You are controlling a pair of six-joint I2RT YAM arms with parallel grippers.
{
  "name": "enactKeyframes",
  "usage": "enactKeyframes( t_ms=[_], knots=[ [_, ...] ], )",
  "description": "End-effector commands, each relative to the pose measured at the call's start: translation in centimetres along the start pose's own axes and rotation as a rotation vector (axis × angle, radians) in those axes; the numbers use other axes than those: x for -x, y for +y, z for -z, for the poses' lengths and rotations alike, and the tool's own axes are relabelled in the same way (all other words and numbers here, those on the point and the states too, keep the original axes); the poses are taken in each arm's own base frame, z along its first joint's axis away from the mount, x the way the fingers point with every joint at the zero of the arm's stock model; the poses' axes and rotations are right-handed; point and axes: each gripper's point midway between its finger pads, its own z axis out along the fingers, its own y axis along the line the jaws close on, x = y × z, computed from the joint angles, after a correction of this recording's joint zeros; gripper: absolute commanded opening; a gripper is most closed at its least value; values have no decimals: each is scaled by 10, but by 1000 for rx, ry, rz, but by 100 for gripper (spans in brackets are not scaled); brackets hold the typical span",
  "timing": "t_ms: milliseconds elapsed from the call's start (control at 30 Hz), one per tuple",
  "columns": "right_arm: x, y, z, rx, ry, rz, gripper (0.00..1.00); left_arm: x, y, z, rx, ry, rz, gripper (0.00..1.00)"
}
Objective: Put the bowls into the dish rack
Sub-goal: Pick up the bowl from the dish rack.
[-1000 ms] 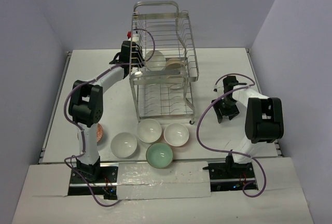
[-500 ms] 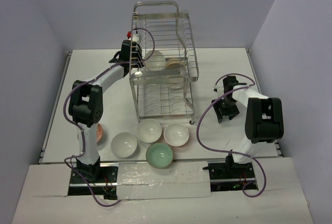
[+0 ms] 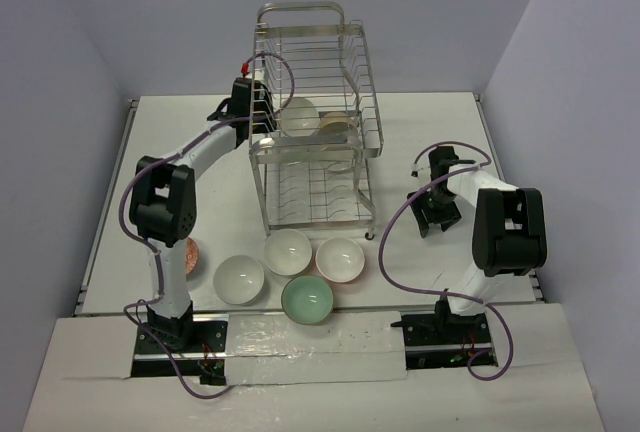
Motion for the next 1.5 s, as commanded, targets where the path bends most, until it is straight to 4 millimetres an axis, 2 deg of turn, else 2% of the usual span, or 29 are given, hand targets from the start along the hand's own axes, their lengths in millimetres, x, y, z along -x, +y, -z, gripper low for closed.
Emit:
enactKeyframes(
  t_ms=[0, 233, 367, 567, 867, 1067, 1467],
  knots=[
    [-22, -13, -23, -90, 87, 26, 68, 77, -23, 49, -84, -203, 28, 29],
    [-21, -12, -23, -94, 84, 34, 68, 63, -6, 50, -54, -172, 22, 28],
    [-21, -11, -23, -93, 86, 35, 68, 52, 5, 44, -30, -135, 20, 28],
    [-21, -11, -23, -95, 84, 39, 68, 54, 23, 40, 14, -147, 54, 27],
    [-21, -11, -23, -95, 86, 36, 68, 77, 5, 54, -128, -191, 148, 32],
    [-21, -11, -23, -96, 86, 36, 68, 75, -15, 51, -253, -141, 207, 32],
    [-22, -12, -23, -98, 87, 36, 68, 62, -27, 43, -272, -134, 158, 32]
  ],
)
